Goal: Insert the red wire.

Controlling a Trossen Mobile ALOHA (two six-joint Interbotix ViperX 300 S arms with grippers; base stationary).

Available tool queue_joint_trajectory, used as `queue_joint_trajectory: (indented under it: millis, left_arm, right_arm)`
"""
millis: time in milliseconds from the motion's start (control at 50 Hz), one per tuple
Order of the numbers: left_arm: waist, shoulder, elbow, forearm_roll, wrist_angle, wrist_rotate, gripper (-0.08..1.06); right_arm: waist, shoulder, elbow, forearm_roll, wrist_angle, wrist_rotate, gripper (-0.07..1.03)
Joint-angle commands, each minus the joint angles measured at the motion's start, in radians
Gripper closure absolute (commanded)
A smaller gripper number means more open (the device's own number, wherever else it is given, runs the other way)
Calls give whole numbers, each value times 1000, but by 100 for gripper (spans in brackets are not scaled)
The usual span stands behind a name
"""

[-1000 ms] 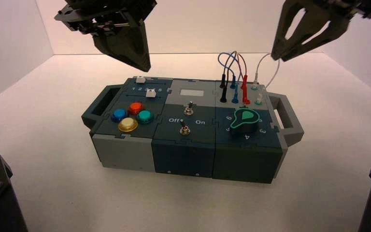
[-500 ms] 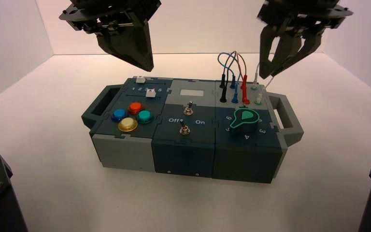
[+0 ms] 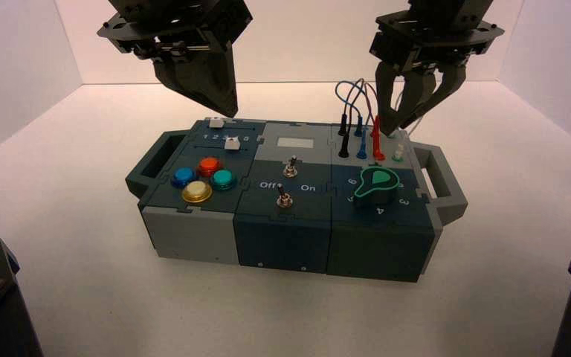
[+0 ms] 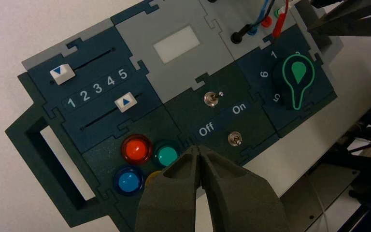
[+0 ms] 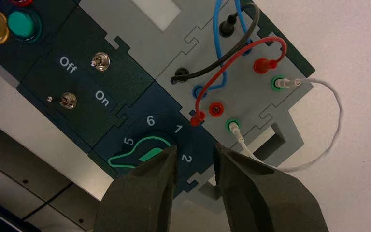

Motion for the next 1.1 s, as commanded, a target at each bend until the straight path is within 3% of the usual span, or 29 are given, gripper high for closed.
queue_joint_trajectory:
  millis: [20, 1100]
  left_arm:
    - [-3, -6, -29, 0, -8, 2, 101]
    - [-3, -8, -34, 8, 6, 20, 101]
  right_arm:
    - [6, 32, -49, -3, -5, -8, 56]
    - [3, 202, -140, -38, 3, -8, 56]
